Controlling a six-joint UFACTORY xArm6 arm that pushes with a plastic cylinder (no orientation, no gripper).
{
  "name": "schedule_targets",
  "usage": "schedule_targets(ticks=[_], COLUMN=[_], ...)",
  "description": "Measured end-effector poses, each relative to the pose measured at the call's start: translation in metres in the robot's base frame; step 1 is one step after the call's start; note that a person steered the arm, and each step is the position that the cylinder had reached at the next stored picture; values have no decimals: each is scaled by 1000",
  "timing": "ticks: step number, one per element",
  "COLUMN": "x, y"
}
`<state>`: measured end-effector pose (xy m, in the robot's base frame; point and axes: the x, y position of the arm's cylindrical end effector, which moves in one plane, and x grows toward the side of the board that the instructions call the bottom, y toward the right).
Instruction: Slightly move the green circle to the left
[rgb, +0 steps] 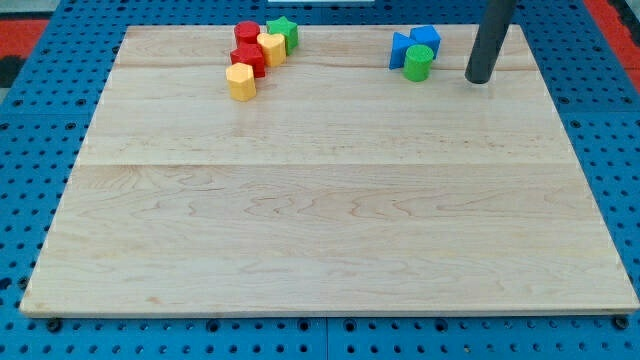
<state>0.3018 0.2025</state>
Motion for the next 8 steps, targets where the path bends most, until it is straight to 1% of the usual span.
schedule_targets(ticks=[2,5,7,8], x=[0,-13,3,3], y=[-43,-39,-127,-163])
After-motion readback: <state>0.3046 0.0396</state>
